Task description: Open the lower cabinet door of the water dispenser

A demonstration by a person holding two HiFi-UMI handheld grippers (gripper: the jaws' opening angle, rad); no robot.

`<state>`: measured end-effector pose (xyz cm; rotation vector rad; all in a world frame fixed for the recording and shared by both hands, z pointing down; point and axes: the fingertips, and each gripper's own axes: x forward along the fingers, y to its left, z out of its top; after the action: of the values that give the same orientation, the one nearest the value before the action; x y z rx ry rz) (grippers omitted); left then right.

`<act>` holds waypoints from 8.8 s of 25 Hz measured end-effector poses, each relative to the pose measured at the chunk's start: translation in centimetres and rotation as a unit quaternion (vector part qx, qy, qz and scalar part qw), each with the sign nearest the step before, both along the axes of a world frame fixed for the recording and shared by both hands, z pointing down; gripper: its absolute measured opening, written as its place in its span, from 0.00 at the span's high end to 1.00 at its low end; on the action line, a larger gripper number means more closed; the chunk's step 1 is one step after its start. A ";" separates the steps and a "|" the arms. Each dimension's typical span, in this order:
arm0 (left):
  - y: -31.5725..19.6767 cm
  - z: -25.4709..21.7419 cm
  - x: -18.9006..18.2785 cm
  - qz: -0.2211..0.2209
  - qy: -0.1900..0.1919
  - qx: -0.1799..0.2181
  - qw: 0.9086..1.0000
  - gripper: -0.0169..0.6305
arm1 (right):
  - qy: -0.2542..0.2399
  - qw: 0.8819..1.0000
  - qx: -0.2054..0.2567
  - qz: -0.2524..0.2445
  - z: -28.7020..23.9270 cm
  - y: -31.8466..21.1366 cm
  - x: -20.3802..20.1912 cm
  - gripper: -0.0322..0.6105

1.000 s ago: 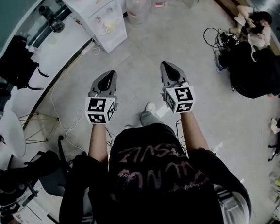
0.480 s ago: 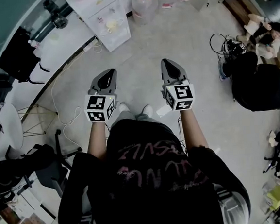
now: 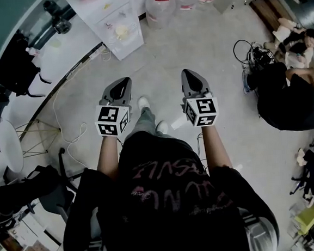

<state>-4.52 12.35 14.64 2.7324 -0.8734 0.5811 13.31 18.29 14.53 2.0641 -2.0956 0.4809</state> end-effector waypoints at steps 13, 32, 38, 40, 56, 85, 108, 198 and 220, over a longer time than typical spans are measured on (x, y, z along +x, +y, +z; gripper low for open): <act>-10.8 3.4 0.8 0.014 -0.006 -0.031 0.999 0.95 | 0.018 0.999 -0.040 -0.005 2.7 -11.0 0.9 0.93; -18.4 7.9 -1.4 0.044 -0.006 -0.080 0.996 0.95 | 0.032 0.995 -0.091 0.009 6.0 -18.4 -1.4 0.93; -18.5 9.1 -1.2 0.046 -0.007 -0.091 0.995 0.95 | 0.024 0.994 -0.099 0.025 7.4 -18.5 -0.7 0.93; -18.9 9.5 -1.1 0.043 -0.009 -0.092 0.995 0.95 | 0.022 0.995 -0.097 0.021 7.7 -19.0 -0.5 0.93; -25.4 13.1 0.1 -0.048 -0.013 -0.100 0.994 0.95 | 0.003 0.994 -0.108 -0.031 12.3 -25.2 2.2 0.93; -30.2 31.3 2.8 -0.125 -0.015 -0.126 0.984 0.95 | -0.017 0.992 -0.107 -0.058 30.0 -31.7 8.5 0.93; -35.4 47.5 2.9 -0.157 -0.007 -0.092 0.983 0.95 | -0.010 0.992 -0.091 -0.089 46.1 -37.4 10.4 0.93; -35.9 68.8 -5.9 -0.125 -0.020 -0.054 0.991 0.95 | -0.016 0.957 -0.012 -0.290 65.0 -51.4 2.1 0.64; -30.6 62.7 -2.0 -0.094 -0.024 -0.128 0.987 0.95 | -0.026 0.963 -0.122 -0.241 64.5 -40.6 0.9 0.77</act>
<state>-6.50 -18.30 77.34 2.3850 -0.9807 0.6710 14.18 -22.33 79.05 1.3595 -2.3233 0.6730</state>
